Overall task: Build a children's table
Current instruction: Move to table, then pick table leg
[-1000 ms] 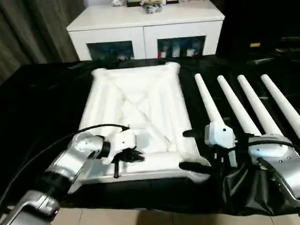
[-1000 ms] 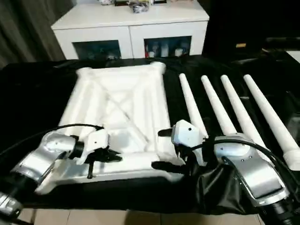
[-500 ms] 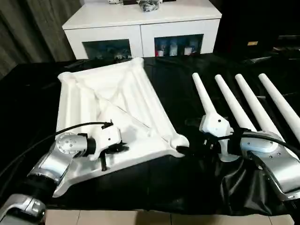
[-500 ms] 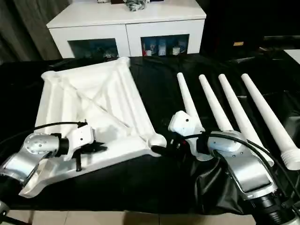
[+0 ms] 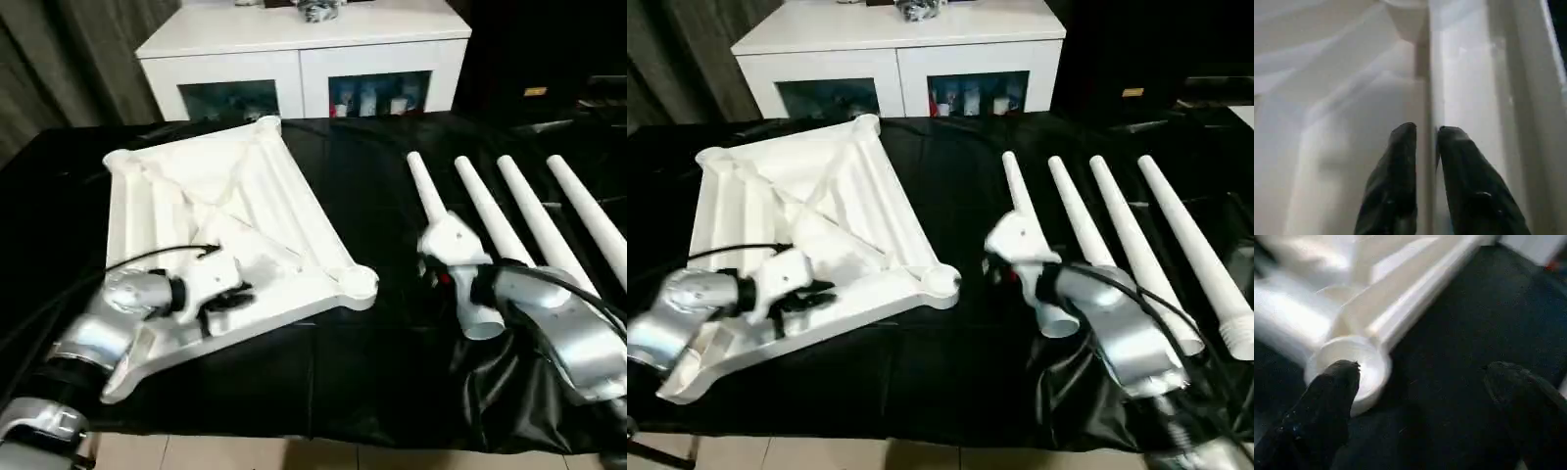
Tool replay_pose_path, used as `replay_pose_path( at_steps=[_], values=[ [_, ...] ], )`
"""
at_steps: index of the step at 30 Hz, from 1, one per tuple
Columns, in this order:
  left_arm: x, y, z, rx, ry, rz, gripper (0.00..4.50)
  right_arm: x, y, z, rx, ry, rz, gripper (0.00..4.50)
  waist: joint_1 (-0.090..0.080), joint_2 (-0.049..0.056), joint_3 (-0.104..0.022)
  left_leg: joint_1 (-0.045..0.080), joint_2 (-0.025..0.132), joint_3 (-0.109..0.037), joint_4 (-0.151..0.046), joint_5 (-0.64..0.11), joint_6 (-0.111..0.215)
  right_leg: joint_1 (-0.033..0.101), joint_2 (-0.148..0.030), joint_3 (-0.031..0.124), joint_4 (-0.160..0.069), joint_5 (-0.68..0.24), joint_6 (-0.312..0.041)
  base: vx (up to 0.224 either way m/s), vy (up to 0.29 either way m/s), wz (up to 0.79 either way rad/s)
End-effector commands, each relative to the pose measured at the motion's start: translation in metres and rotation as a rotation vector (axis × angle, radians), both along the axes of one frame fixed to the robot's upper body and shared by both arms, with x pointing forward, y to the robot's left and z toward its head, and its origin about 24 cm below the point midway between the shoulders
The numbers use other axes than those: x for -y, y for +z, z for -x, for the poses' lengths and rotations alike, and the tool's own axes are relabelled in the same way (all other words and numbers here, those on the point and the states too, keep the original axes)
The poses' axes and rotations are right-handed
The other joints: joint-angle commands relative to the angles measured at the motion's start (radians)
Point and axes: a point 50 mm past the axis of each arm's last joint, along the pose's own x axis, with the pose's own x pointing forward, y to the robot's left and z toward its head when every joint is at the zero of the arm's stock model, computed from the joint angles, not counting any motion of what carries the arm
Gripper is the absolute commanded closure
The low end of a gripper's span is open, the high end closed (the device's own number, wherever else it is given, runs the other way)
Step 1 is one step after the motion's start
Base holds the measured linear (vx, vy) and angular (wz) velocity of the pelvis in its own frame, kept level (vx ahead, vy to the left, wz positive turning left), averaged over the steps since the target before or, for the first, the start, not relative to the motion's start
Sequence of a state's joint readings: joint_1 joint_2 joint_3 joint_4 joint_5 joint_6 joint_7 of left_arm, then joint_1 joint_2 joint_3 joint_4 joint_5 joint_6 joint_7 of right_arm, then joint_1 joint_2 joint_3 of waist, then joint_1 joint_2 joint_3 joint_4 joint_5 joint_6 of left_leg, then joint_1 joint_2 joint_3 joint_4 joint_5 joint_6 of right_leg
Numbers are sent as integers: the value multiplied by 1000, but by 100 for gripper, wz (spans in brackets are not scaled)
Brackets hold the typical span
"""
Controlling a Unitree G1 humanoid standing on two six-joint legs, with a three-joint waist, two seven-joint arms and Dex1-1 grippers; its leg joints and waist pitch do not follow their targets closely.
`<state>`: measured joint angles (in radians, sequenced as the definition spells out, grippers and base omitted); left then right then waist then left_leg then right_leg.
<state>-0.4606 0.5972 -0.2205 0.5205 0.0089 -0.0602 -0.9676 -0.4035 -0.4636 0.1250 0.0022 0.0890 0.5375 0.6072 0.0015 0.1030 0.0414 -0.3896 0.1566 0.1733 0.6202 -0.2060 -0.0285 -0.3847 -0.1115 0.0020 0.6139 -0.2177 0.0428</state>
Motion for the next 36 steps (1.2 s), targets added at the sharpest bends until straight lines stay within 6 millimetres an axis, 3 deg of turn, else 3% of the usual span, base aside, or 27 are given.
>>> replay_pose_path(
  at_steps=[1, 4, 5, 7, 10, 11, 13, 15, 16, 18, 19, 20, 23, 24, 25, 29, 36],
  values=[
    [-12, 26, -5, 69, 57, 68, 323, 12, 12, -8, 11, -112, -28, 0, 7, -9, -61, 31, 45, -13, -93, -207, 22, 27, -14, 0, -54, -18, -315, 0, 0, 0],
    [-11, 39, -3, 88, 85, 182, 302, 14, 14, -11, -13, -141, 22, 0, 10, -11, -59, 34, 45, -11, -93, -208, 4, 26, -11, -1, -52, -4, -306, 0, 0, 0],
    [-5, 45, 1, 99, 87, 235, 295, 15, 18, -15, -16, -176, 32, 0, 13, -20, -60, 28, 46, -11, -91, -185, 10, 31, -14, 0, -51, 15, -304, 0, 0, 0],
    [0, 47, 5, 102, 82, 270, 278, 16, 21, -18, -13, -198, 29, 0, 17, -18, -63, 26, 45, -10, -87, -138, 22, 33, -17, -1, -47, 49, -304, 0, 0, 0],
    [17, 50, 17, 93, 65, 316, 259, 22, 27, -29, -15, -307, -5, 0, 23, -30, -63, 24, 46, -7, -84, -106, 43, 31, -18, 0, -47, 37, -307, 0, 0, 0],
    [17, 50, 17, 93, 65, 316, 254, 22, 27, -29, -15, -307, -5, 0, 21, -28, -62, 22, 47, -8, -84, -101, 44, 32, -18, 0, -46, 36, -306, 0, 0, 0],
    [26, 50, 23, 89, 60, 326, 227, 26, 27, -34, -38, -364, -12, 0, 25, -42, -61, 22, 48, -6, -84, -85, 43, 33, -17, -1, -45, 32, -304, 0, 0, 0],
    [33, 52, 28, 88, 56, 345, 216, 28, 25, -37, -57, -392, 9, 0, 32, -35, -60, 29, 48, -2, -83, -92, 31, 26, -13, -2, -50, 14, -296, 0, 0, 0],
    [43, 58, 33, 93, 49, 380, 196, 29, 19, -38, -104, -405, 50, 0, 34, -48, -62, 28, 50, -3, -83, -79, 18, 29, -11, -3, -43, 33, -298, 0, 0, 0],
    [51, 63, 36, 97, 38, 402, 181, 27, 15, -38, -154, -387, 43, 0, 38, -59, -60, 27, 48, 1, -82, -75, 18, 29, -11, -3, -48, 38, -298, 0, 0, 0],
    [56, 66, 37, 110, 32, 410, 176, 27, 11, -37, -194, -391, 39, 0, 43, -58, -59, 27, 48, 1, -82, -75, 17, 29, -10, -3, -47, 39, -297, 0, 0, 0],
    [60, 68, 36, 122, 30, 416, 166, 27, 6, -36, -241, -404, 41, 0, 45, -65, -57, 23, 48, 0, -83, -73, 17, 32, -11, -3, -45, 33, -294, 0, 0, 0],
    [68, 72, 38, 130, 12, 428, 152, 26, -5, -33, -342, -429, 54, 0, 49, -69, -58, 24, 48, 0, -82, -59, 4, 32, -8, -3, -43, 39, -282, 0, 0, 0],
    [74, 71, 45, 92, -30, 434, 152, 28, -13, -30, -414, -457, 64, 0, 49, -79, -57, 23, 47, 2, -82, -57, -1, 31, -7, -3, -45, 39, -276, 0, 0, 0],
    [76, 71, 49, 72, -48, 432, 152, 29, -16, -29, -439, -471, 68, 0, 53, -76, -59, 22, 46, 0, -82, -41, -5, 34, -10, -3, -41, 50, -276, 0, 0, 0],
    [81, 71, 58, 23, -93, 426, 152, 34, -22, -28, -483, -512, 94, 0, 55, -79, -55, 24, 48, 3, -84, -63, -26, 29, -10, -3, -43, 9, -267, 0, 0, 0],
    [81, 74, 62, -8, -122, 397, 152, 43, -25, -29, -513, -602, 78, 0, 59, -79, -52, 30, 46, 3, -92, -159, -89, 22, -5, 0, -50, -68, -226, 0, 0, 0]
  ],
)
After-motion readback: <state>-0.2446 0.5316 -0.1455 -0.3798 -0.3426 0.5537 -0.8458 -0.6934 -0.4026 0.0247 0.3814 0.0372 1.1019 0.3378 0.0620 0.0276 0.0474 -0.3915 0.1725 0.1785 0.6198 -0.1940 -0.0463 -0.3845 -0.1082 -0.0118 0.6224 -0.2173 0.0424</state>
